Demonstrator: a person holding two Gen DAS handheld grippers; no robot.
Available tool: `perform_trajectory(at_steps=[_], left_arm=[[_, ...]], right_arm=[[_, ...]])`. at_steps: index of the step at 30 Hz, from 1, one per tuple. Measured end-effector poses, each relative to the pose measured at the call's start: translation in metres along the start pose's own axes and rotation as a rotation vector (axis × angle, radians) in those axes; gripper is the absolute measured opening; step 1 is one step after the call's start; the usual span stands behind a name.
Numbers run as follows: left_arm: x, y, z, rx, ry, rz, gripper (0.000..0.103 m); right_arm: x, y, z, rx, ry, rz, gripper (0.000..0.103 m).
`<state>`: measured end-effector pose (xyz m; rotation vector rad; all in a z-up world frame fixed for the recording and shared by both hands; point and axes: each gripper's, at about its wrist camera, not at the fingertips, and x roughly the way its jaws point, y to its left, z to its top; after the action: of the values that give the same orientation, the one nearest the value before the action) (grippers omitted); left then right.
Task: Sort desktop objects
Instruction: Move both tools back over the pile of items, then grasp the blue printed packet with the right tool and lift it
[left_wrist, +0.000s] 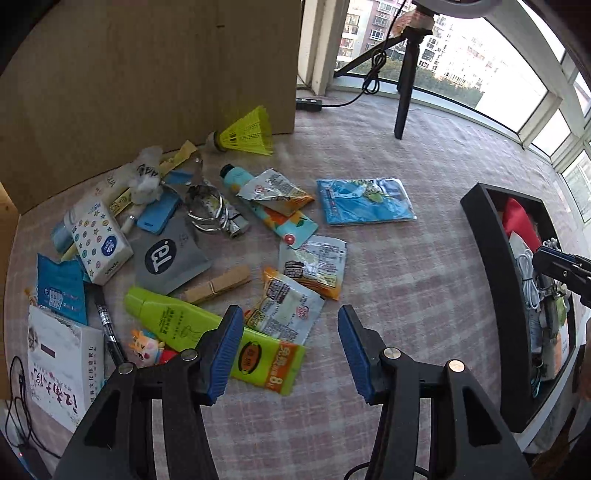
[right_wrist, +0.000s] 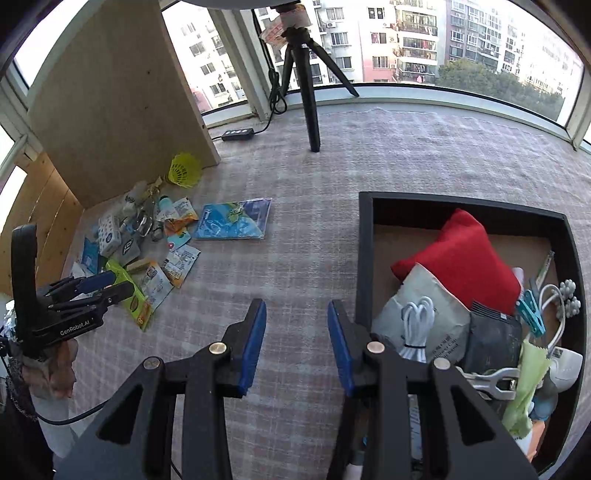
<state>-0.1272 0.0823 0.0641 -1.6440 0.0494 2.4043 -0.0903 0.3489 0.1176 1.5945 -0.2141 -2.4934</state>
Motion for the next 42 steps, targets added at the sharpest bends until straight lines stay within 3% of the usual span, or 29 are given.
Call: perform_trajectory(at_steps=[7,11,17,21,25,29,34,42], left_arm=[[0.029,0.019,0.013,-0.055,0.042,-0.003,0.043],[0.043,0.022,0.020,-0.105,0.060,-0.022,0.038],[0.056,0.019,0.032,-0.125,0.070,-0.030,0.038],[0.064,0.014,0.042,-0.114,0.061,0.009,0.038],[0.077,0.010,0.044,-0.105,0.084,0.013,0.038],[0.076,-0.002,0.038,-0.059,0.058,0.014,0.040],[0.071,-0.023,0.020,0.031,0.042,-0.017,0.039],[0.052,-0.040,-0.026,0.101,0.006,-0.087,0.039]], right_arm=[[0.059,0.053,0.060,-0.087,0.058,0.016,0.034],[0.098,0.074,0.089,-0.126,0.095,-0.025,0.034],[0.151,0.082,0.126,-0.120,0.151,-0.097,0.034],[0.176,0.082,0.137,-0.096,0.183,-0.123,0.034],[0.182,0.089,0.132,-0.134,0.197,-0.161,0.035],[0.175,0.094,0.114,-0.197,0.218,-0.182,0.037],[0.156,0.093,0.078,-0.246,0.241,-0.158,0.037],[0.116,0.074,0.005,-0.212,0.204,-0.144,0.048]])
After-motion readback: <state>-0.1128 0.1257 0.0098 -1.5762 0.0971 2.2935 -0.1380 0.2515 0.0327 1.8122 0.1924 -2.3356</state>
